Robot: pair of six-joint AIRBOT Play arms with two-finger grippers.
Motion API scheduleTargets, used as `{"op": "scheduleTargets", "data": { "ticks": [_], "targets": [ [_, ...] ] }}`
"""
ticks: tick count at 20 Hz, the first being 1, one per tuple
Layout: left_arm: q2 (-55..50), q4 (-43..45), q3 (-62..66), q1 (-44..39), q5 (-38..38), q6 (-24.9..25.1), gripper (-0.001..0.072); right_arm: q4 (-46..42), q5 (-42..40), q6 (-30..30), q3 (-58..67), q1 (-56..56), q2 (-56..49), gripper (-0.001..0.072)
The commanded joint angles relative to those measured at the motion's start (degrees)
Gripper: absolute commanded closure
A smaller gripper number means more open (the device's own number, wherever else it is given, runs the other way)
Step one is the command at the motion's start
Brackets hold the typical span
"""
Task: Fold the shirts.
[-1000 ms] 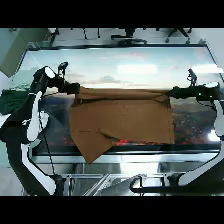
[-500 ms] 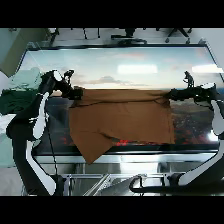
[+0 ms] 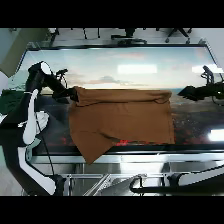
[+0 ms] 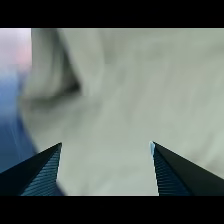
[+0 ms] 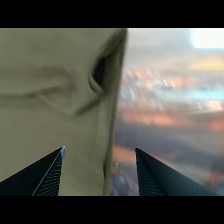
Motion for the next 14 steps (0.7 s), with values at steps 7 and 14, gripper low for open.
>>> {"op": "scheduleTargets", "data": {
  "ticks": [7,14],
  "targets": [
    [39.1,-9.01,-66.42,7.74,21.16,1.03,0.0093,-3.15,3.67,3.76,-18.05,-8.52,12.13,0.0208],
    [34.18,-31.43,-75.89,2.08,38.6,15.26,0.0109,-2.71,3.72,3.45,-24.9,-8.52,12.13,0.0207]
  ]
}}
